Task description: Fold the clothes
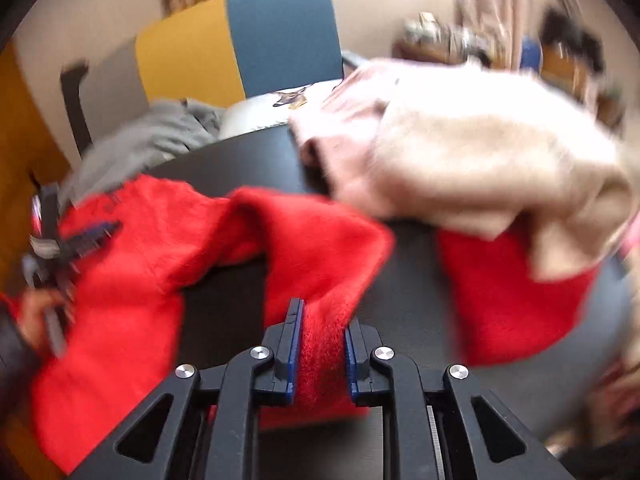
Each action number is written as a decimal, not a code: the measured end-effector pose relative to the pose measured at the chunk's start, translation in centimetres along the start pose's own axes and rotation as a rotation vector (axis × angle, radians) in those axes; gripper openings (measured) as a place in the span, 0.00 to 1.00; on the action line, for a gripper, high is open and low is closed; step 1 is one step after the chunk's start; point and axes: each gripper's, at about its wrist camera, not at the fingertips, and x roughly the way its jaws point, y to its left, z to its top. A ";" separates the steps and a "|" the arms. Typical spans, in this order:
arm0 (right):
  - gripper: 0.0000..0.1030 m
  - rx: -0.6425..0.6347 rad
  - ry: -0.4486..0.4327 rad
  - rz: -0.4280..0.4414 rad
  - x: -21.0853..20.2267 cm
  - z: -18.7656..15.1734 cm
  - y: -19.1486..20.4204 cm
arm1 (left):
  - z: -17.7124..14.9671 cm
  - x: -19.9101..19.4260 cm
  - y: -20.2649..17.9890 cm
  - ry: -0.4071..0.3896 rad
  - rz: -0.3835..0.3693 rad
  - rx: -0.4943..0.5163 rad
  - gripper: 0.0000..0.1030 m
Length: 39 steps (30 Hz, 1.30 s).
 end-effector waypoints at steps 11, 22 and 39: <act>0.74 -0.010 0.000 -0.128 -2.5 3.1 -1.4 | -0.1 -7.6 6.0 -0.086 -0.118 -0.207 0.38; 0.82 -0.181 -0.066 0.419 6.4 8.4 21.5 | -4.5 -8.0 12.7 -0.013 0.054 -0.201 0.38; 1.00 -0.247 -0.098 0.262 18.3 15.7 26.2 | -2.1 -2.5 15.7 -0.011 0.072 -0.248 0.42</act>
